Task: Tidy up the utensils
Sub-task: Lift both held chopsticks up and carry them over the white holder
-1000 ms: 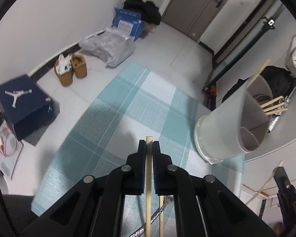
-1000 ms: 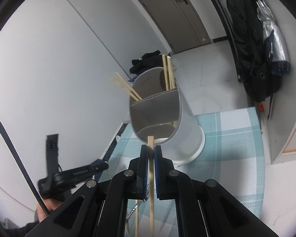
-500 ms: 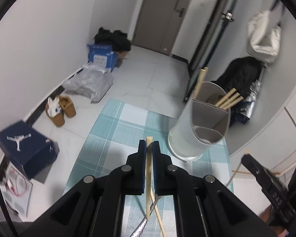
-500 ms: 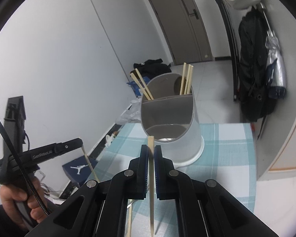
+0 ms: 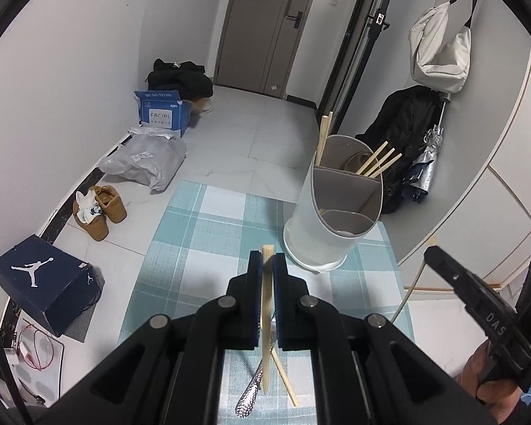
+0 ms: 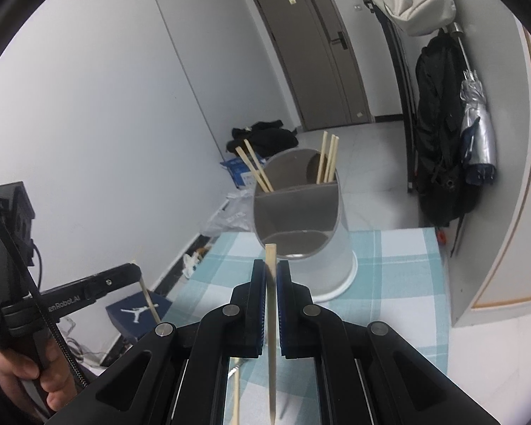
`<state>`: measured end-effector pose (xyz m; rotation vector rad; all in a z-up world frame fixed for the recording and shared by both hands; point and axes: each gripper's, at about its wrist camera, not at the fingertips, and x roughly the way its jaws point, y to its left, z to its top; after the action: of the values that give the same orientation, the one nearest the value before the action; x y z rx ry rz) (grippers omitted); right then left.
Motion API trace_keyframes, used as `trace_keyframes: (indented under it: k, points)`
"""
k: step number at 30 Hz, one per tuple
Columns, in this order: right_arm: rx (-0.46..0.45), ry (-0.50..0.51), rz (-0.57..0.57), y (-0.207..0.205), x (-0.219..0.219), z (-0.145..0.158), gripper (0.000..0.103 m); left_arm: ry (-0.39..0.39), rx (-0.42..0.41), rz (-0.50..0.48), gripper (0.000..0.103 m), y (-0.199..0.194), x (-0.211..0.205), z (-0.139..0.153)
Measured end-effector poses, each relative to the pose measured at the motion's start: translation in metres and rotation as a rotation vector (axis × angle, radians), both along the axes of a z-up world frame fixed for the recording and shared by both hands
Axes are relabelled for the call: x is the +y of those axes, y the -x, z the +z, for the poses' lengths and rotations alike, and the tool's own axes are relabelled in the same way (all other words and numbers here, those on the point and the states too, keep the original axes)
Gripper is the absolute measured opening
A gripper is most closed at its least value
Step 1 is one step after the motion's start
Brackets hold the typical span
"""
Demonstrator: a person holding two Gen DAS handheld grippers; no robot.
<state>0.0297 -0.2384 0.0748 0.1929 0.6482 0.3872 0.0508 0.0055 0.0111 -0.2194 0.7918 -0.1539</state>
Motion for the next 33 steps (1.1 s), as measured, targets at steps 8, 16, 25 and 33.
trace_keyframes:
  k: [8, 16, 25, 33]
  points:
    - [-0.065, -0.001, -0.002, 0.004, -0.001, 0.015, 0.005, 0.019, 0.021, -0.007, 0.002, 0.0, 0.007, 0.002]
    - [-0.135, -0.014, 0.005, -0.004, -0.004, 0.039, 0.005, 0.015, -0.025, -0.063, 0.002, -0.004, -0.003, 0.03]
    - [-0.179, 0.005, 0.019, -0.029, 0.002, 0.07, 0.005, 0.056, -0.072, -0.119, 0.002, -0.028, -0.011, 0.075]
    - [-0.23, -0.003, -0.027, -0.062, -0.007, 0.107, 0.005, 0.134, -0.129, -0.135, 0.002, -0.06, -0.017, 0.116]
